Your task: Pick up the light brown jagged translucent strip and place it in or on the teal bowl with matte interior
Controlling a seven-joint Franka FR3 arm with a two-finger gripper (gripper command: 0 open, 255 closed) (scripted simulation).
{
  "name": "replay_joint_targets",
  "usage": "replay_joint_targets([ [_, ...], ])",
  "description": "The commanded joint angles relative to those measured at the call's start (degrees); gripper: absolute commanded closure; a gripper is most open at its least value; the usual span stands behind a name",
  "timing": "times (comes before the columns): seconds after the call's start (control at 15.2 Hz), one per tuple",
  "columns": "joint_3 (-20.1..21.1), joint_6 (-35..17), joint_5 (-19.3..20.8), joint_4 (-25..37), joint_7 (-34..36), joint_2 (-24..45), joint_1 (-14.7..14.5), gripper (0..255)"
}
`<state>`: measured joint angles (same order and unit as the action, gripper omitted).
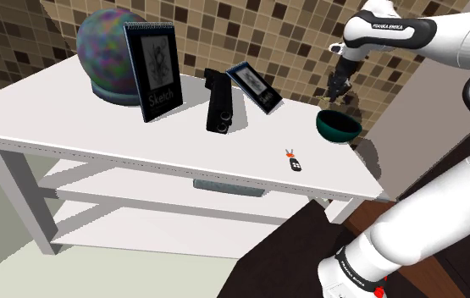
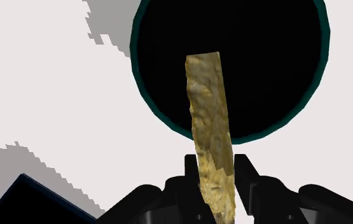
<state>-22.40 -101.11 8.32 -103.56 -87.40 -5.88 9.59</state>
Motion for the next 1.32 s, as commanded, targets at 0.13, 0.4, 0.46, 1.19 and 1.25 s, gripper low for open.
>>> replay_joint_targets([
  [0.13, -2.90, -0.75, 0.75, -1.75, -5.13, -1.80, 2.39, 255],
  [0.4, -5.34, -1.95, 1.12, -3.02, -9.15, -2.47, 4.22, 255],
  [0.46, -5.37, -2.72, 1.17, -3.83, -9.06, -2.51, 4.24, 255],
  [1.19, -5.84, -11.13, 1.42, -11.86, -8.38, -2.07, 4.50, 255],
  [1.25, -5.89, -11.84, 1.42, -12.46, -8.35, -1.95, 4.52, 255],
])
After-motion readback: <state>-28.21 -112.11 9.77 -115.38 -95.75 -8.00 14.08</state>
